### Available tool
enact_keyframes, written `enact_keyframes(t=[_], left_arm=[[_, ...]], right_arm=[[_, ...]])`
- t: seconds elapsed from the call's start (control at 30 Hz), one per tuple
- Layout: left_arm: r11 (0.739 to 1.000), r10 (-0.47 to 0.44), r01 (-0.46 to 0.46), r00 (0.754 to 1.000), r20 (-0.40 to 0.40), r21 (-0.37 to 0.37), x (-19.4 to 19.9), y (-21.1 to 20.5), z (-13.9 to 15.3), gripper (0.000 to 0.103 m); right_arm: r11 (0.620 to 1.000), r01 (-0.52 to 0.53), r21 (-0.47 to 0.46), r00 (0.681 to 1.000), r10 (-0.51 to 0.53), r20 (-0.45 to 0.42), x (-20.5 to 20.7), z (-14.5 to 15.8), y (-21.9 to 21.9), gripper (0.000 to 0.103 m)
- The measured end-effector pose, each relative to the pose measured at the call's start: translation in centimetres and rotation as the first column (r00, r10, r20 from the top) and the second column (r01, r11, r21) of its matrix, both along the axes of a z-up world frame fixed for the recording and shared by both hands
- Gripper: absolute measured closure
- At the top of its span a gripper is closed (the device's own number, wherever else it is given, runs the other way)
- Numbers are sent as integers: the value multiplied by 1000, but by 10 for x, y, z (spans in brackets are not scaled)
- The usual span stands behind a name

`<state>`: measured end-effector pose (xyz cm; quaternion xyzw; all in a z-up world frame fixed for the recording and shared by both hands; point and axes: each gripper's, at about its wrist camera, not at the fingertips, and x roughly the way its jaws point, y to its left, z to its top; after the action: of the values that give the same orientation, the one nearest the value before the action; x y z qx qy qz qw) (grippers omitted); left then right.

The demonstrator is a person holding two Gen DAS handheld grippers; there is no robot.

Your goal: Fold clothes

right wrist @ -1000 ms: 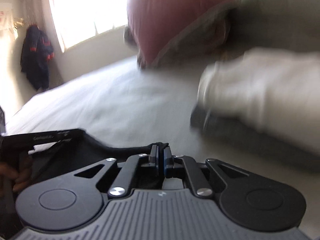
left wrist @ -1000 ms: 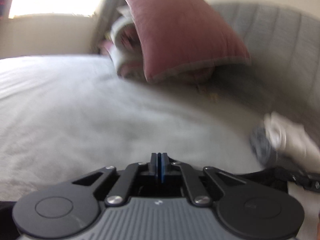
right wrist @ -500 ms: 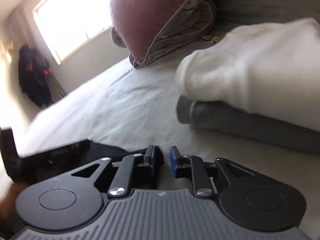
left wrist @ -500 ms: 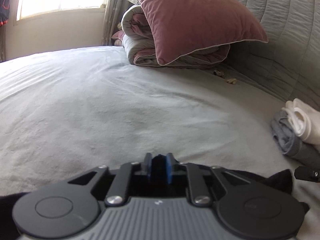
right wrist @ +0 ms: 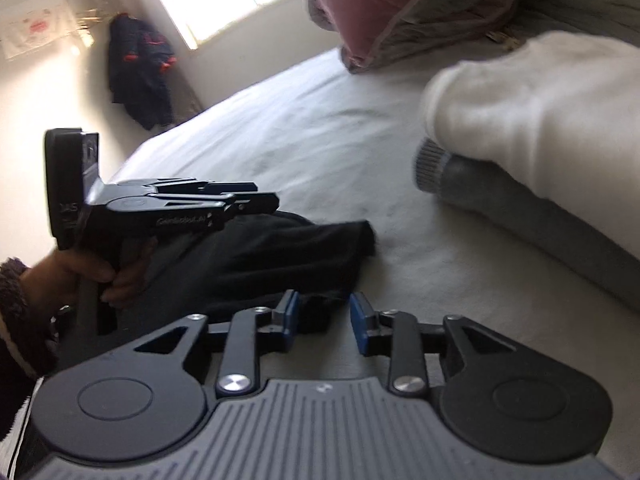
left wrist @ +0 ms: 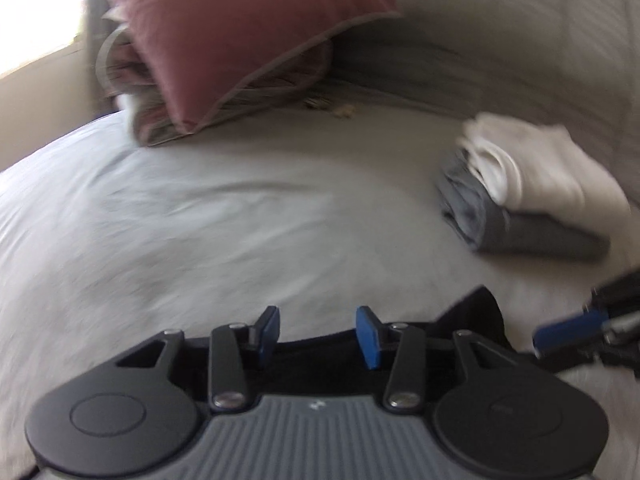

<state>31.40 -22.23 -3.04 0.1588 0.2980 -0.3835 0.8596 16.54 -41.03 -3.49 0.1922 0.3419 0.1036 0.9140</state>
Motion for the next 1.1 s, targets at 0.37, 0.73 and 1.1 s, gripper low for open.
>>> enact_keyframes(t=[0.37,0.73,1.1], left_arm=[[973,-198,195,980,13,123,-20,-34,-9,60],[933,-300,287,954,26,217,-25,-46,-8,66],[962,-223,195,966,133,192,-44,-53,-1,103]], right_arm=[[972,193,137,979,-201,45,9,-7,-4,70],[816,247,523,964,-261,-48,0,-30,-46,68],[714,289,638,943,-327,-62,-14,-36,-55,69]])
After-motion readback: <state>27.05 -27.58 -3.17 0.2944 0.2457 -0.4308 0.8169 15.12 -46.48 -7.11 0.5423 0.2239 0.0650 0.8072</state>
